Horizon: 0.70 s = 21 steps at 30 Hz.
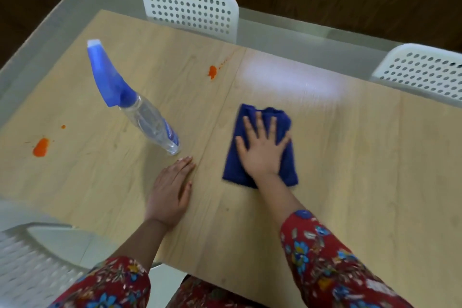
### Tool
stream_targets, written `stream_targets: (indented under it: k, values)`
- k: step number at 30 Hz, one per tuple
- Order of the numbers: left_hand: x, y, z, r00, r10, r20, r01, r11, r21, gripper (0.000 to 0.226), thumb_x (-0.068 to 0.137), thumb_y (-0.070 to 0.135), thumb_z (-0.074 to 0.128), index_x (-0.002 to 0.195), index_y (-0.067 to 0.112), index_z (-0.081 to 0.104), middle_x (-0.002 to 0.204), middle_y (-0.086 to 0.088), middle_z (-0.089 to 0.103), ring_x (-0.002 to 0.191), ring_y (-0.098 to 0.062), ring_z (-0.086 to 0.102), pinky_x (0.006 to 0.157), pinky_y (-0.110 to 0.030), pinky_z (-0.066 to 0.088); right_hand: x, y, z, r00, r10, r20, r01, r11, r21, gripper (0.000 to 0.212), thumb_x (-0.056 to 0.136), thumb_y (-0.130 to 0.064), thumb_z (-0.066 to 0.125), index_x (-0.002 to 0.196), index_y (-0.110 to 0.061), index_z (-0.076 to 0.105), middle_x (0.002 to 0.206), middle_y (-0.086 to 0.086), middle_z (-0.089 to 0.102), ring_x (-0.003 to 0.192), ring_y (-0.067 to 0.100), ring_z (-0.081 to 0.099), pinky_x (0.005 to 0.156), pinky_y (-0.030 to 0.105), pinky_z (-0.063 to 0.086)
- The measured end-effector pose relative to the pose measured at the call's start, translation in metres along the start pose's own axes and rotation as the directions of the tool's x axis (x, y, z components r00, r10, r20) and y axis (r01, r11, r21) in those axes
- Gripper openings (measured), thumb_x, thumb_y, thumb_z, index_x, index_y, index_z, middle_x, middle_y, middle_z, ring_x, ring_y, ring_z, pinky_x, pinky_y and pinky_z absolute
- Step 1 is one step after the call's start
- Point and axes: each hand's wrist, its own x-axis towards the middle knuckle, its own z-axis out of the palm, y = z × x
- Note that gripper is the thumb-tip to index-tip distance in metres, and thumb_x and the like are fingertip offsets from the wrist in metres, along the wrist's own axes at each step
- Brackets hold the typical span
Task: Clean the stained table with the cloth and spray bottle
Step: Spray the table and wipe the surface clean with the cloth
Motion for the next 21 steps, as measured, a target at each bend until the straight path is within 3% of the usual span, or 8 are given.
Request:
stream_targets:
  k: [3,6,8,10,12,14,19,21]
  values:
    - [-0.001,0.004,-0.003,1.0,-0.019,0.001,0.019,0.999,-0.034,0.049,0.093,0.028,0.037,0.14,0.016,0.046,0.146,0.001,0.046,0.135,-0.016,0.041,0.114,-0.028,0.024,-0.046,-0.047,0.015,0.968,-0.252,0.019,0.252,0.968,0.016,0.061,0.095,-0.059,0.029,0.152,-0.039,0.019,0.163,-0.008,0.006,0.15,0.026,-0.004,0.112,0.068,-0.004]
    - [-0.002,0.005,-0.004,1.0,-0.002,0.024,0.003,1.0,-0.025,0.049,0.094,0.032,0.037,0.14,0.015,0.045,0.146,-0.002,0.047,0.134,-0.019,0.042,0.113,-0.035,0.029,-0.096,-0.021,0.024,0.904,-0.426,0.031,0.426,0.905,0.009,0.061,0.094,-0.062,0.033,0.15,-0.042,0.024,0.161,-0.014,0.013,0.15,0.019,0.003,0.115,0.061,0.007]
    - [-0.002,0.003,-0.004,0.999,0.008,0.031,-0.008,1.0,-0.014,0.049,0.094,0.034,0.037,0.138,0.015,0.048,0.145,-0.003,0.047,0.134,-0.02,0.042,0.112,-0.041,0.032,-0.112,0.035,0.022,0.956,-0.294,-0.004,0.294,0.956,0.004,0.063,0.091,-0.066,0.032,0.15,-0.046,0.021,0.161,-0.017,0.011,0.15,0.015,0.004,0.115,0.059,0.009]
    - [-0.002,0.002,-0.004,0.999,0.034,0.039,-0.034,0.999,-0.001,0.049,0.094,0.034,0.037,0.135,0.013,0.05,0.144,-0.004,0.048,0.133,-0.021,0.043,0.112,-0.043,0.033,-0.122,0.1,0.014,0.998,0.006,-0.068,-0.007,1.0,-0.022,0.065,0.089,-0.067,0.029,0.15,-0.046,0.018,0.161,-0.017,0.009,0.15,0.014,0.005,0.115,0.058,0.01]
    - [-0.003,0.001,-0.003,0.997,0.071,0.039,-0.072,0.997,0.012,0.047,0.094,0.034,0.037,0.132,0.011,0.054,0.141,-0.006,0.051,0.131,-0.023,0.045,0.111,-0.043,0.034,-0.133,0.158,0.003,0.952,0.297,-0.07,-0.298,0.955,0.001,0.067,0.088,-0.068,0.023,0.15,-0.045,0.017,0.161,-0.015,0.009,0.15,0.016,0.006,0.114,0.059,0.01]
    - [-0.002,-0.001,-0.002,0.996,0.089,0.018,-0.089,0.996,0.005,0.046,0.094,0.033,0.037,0.128,0.009,0.056,0.14,-0.007,0.052,0.129,-0.025,0.047,0.109,-0.045,0.036,-0.152,0.188,-0.002,0.89,0.452,-0.057,-0.451,0.892,0.035,0.068,0.087,-0.07,0.015,0.15,-0.045,0.015,0.162,-0.013,0.01,0.15,0.018,0.005,0.115,0.06,0.008]
    - [-0.002,-0.001,-0.001,0.993,0.115,-0.015,-0.115,0.993,-0.002,0.042,0.093,0.032,0.04,0.121,0.008,0.06,0.136,-0.01,0.054,0.126,-0.028,0.049,0.106,-0.049,0.039,-0.207,0.135,0.022,0.691,0.716,-0.098,-0.698,0.696,0.166,0.067,0.089,-0.064,0.016,0.152,-0.042,0.012,0.163,-0.009,0.009,0.15,0.023,0.003,0.112,0.066,0.005]
    - [-0.002,-0.003,0.0,0.991,0.128,-0.024,-0.129,0.992,-0.012,0.041,0.092,0.032,0.041,0.119,0.008,0.061,0.135,-0.009,0.055,0.125,-0.028,0.049,0.105,-0.047,0.039,-0.205,0.075,0.034,0.732,0.674,-0.099,-0.655,0.737,0.168,0.067,0.09,-0.062,0.017,0.152,-0.04,0.011,0.163,-0.008,0.007,0.15,0.026,0.001,0.11,0.069,0.005]
